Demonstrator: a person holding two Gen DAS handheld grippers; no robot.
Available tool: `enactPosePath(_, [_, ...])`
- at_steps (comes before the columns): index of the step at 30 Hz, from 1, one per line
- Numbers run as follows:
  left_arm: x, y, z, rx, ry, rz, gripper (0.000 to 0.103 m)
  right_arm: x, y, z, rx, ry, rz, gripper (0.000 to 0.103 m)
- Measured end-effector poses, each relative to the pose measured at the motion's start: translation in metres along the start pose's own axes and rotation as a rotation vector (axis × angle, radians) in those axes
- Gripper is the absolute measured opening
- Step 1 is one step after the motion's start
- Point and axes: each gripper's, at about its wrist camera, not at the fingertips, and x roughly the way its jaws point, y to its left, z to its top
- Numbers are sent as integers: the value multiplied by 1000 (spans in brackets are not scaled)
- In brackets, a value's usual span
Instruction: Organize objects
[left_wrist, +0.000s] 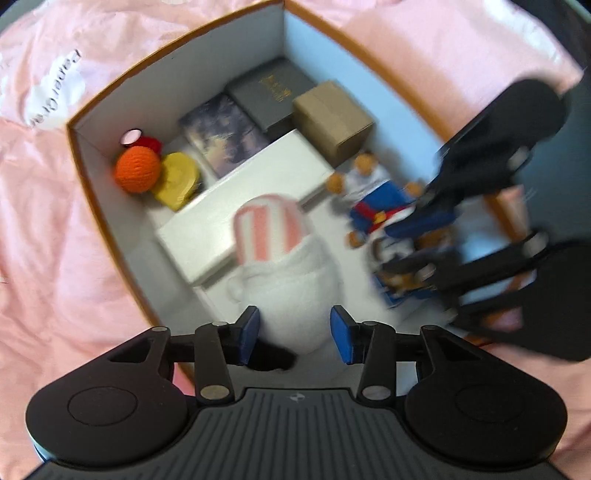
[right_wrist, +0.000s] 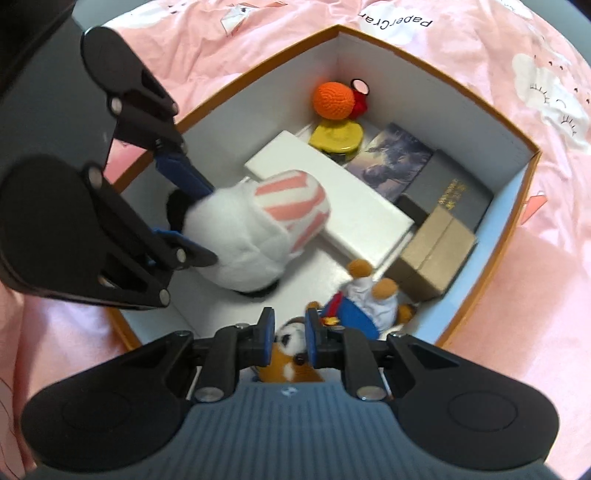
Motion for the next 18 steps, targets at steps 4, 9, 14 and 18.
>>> enactPosePath(4, [-6,7,4,-72,-33,-175,43,11,6,2,-11,-1,1,17])
enactPosePath(9, [-6,10,5,-66,-59,-99,43,10,6,0,-15,1,-14,17])
enactPosePath(14, [-14,9,-1,53,-52,12,38,5,12,3,-4,-41,50,19])
enactPosePath(18, [-21,19,-8,112,-87,64,36,10,24,14,18,-84,95,27])
